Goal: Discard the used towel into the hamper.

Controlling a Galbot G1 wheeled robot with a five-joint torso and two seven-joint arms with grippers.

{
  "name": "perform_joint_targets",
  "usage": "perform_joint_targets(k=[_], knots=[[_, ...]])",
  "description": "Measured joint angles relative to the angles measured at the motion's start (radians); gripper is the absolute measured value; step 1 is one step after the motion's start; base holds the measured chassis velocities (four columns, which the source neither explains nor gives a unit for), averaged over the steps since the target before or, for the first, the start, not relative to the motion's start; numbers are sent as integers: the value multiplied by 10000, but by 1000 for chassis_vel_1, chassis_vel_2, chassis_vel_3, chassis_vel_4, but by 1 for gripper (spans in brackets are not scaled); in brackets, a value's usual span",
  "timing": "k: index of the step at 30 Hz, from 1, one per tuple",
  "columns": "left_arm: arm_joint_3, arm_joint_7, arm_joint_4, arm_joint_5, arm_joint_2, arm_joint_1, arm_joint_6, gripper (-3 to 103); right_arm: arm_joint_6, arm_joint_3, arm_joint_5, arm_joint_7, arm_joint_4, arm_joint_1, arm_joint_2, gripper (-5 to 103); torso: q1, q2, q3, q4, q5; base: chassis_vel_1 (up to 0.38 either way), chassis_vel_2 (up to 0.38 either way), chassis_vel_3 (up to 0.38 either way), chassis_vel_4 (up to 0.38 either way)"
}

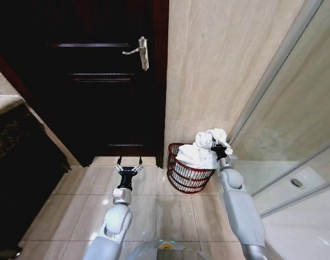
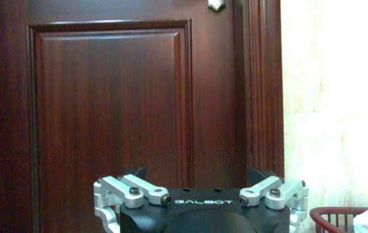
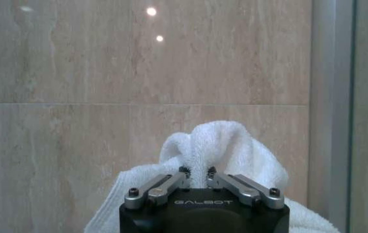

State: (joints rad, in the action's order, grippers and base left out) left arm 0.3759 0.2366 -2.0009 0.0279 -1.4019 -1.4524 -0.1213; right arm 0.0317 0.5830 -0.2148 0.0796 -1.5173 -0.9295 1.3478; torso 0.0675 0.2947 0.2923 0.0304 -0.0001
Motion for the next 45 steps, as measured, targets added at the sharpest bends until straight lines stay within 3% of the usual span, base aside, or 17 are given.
perform_joint_targets(k=[24, 30, 33, 37, 40, 41, 43, 45], knots=[[-105, 123, -40, -83, -83, -41, -108, 100, 22, 48, 97, 53, -521, -747, 255, 5, -260, -913, -654, -2, -1, -47, 48, 48, -47], [-111, 270, -29, -88, -61, -12, -144, 100, -124, -38, 130, -70, -555, -912, 415, 5, -265, -964, -701, -4, -1, -42, 33, 42, -45], [-106, 281, -30, -84, -22, -8, -161, 100, -357, -101, 62, -171, -540, -847, 410, 5, -265, -963, -702, -6, 0, -35, 19, 43, -54], [-101, 285, -68, -64, -1, 11, -169, 100, -1202, -175, -143, -275, -981, -762, 202, 5, -260, -954, -690, -5, 2, 0, 0, 0, 0], [-104, 287, -90, -25, 11, 70, -168, 100, -2597, -228, -441, -290, -2108, -1011, 6, 3, -253, -932, -678, 1, 2, 0, 0, 0, 0], [-104, 287, -90, -25, 11, 70, -168, 100, -2597, -228, -441, -290, -2108, -1011, 6, 3, -253, -932, -678, 1, 2, 0, 0, 0, 0], [-115, 287, -100, 50, 35, 133, -154, 100, -3103, -290, -640, -273, -2581, -1158, -61, 13, -250, -918, -671, 1, 2, 0, 0, 0, 0], [-126, 287, -101, 79, 42, 152, -147, 100, -3202, -307, -666, -284, -2644, -1177, -68, 13, -249, -915, -668, 1, 3, 0, 0, 0, 0]])
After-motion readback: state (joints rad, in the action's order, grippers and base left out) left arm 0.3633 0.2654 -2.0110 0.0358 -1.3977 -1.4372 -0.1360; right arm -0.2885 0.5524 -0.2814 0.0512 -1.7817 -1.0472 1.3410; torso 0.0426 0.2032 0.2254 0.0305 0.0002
